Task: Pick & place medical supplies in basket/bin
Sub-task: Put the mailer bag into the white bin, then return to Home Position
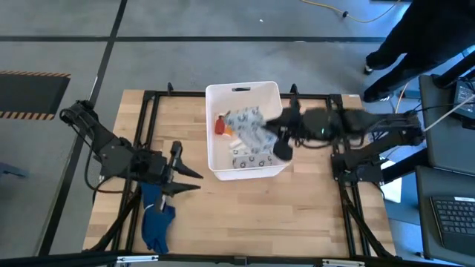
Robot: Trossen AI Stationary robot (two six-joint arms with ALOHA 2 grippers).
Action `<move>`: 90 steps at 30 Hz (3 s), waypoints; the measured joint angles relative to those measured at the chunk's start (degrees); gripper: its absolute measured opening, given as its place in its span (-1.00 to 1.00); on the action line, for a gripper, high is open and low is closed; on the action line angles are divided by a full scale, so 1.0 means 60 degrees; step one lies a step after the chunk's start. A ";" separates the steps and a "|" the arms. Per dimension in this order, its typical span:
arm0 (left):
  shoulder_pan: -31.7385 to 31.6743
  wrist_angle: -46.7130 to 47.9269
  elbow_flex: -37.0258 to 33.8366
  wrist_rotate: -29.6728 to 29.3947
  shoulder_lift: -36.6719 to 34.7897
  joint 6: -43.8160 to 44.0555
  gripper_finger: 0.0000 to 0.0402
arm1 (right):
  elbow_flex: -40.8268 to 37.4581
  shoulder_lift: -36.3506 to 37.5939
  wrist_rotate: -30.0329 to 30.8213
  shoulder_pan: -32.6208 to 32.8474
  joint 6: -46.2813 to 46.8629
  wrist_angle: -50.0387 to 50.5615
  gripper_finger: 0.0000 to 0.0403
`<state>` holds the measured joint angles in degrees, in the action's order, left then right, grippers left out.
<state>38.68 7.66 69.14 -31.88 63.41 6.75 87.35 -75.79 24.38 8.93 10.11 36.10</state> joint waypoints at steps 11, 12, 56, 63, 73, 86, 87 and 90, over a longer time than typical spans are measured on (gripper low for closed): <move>0.0035 0.1058 0.0000 -0.1729 -0.0007 0.0236 -0.45 | 0.1158 -0.0249 -0.3743 -0.2996 -0.2583 0.2275 -0.75; 0.0035 0.1068 0.0000 -0.1854 -0.0007 0.0237 -0.46 | 0.1158 -0.0362 -0.4076 -0.3208 -0.2745 0.2446 -0.75; -0.0285 0.1176 0.0000 -0.2279 -0.0007 0.0822 -0.47 | 0.1136 -0.5853 -0.9062 -0.4077 -0.5225 0.3858 -0.24; -0.0285 0.1597 0.0000 -0.2279 -0.0004 0.1351 -0.47 | 0.1841 -0.5849 -0.8634 -0.4077 -0.5194 0.4129 0.15; -0.0289 0.4033 0.0004 -0.4530 -0.0003 0.2831 -0.49 | 0.4987 -0.5168 -0.8418 -0.3977 -0.2829 0.4761 0.20; -0.1586 0.3576 -0.2097 -0.1565 -0.1182 0.3760 -0.50 | -0.0959 0.1663 -0.3013 -0.0450 0.0121 -0.0364 0.20; -0.1810 0.3160 -0.2414 -0.1035 -0.1415 0.3534 -0.50 | -0.1704 0.2116 -0.2875 -0.0209 0.0381 -0.0874 0.20; -0.2480 0.2381 -0.3388 0.0179 -0.2372 0.3050 -0.50 | -0.3721 0.3319 -0.2711 0.0420 0.0926 -0.2445 0.20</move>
<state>23.80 21.95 48.81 -30.81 49.18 25.05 65.03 -55.88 8.11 11.45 15.67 21.42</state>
